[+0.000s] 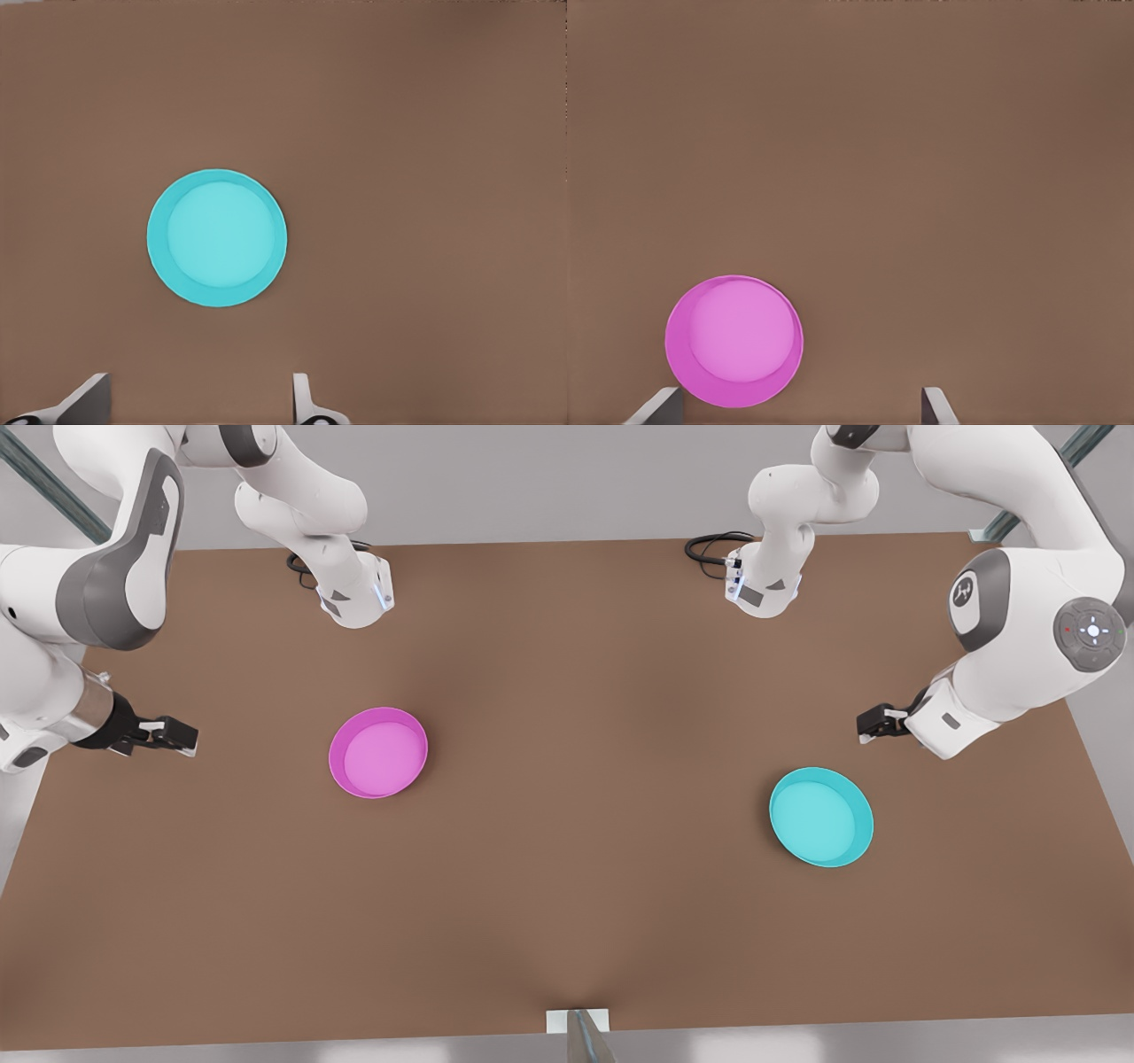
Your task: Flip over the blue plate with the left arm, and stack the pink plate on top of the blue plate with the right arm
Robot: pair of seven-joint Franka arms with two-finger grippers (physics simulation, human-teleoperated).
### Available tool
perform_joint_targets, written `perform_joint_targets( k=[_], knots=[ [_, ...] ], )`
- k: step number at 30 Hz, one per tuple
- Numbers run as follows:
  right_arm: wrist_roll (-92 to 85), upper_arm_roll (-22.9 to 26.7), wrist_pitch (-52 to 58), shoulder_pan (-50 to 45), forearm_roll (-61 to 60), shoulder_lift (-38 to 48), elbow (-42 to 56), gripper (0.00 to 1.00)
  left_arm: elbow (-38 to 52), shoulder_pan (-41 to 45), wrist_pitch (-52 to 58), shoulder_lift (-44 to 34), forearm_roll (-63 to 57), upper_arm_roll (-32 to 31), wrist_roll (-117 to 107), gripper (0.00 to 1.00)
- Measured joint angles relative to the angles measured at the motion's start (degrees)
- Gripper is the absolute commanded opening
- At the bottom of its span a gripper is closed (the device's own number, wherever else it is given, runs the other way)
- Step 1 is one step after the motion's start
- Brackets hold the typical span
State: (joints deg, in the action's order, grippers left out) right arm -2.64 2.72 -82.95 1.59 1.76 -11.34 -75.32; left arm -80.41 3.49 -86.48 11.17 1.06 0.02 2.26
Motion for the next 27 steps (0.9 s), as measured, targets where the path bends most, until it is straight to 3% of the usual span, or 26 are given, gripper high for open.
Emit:
perform_joint_targets(
  k=[5,11,20,22,24,25,27],
  knots=[
    [0.0,0.0,-0.2,0.1,0.0,-0.1,-0.1,1.00,-0.7,-0.1,-1.2,4.0,1.8,0.9,0.2,1.00],
    [0.0,0.0,-0.5,0.5,-0.1,-0.1,-0.5,1.00,-13.9,-1.2,-23.7,12.8,8.9,4.5,2.5,1.00],
    [0.0,0.0,-0.7,0.7,-0.1,0.2,-0.9,1.00,-13.2,-7.0,-26.4,26.1,20.0,12.5,18.9,0.99],
    [0.0,0.0,-0.7,0.7,-0.1,0.0,-1.0,1.00,-11.5,-8.7,-26.2,29.2,23.7,13.4,22.0,0.95],
    [0.0,0.0,-0.8,0.7,-0.1,0.0,-1.1,1.00,-11.6,-8.8,-26.4,29.7,26.8,13.6,22.6,0.76],
    [0.0,0.0,-0.9,0.7,-0.1,0.0,-1.2,1.00,-11.5,-8.8,-27.0,30.1,27.8,13.6,22.7,0.73],
    [0.0,0.0,-0.9,0.7,-0.1,0.0,-1.2,1.00,-11.4,-8.8,-29.8,31.0,29.4,13.3,22.7,0.51]
  ],
)
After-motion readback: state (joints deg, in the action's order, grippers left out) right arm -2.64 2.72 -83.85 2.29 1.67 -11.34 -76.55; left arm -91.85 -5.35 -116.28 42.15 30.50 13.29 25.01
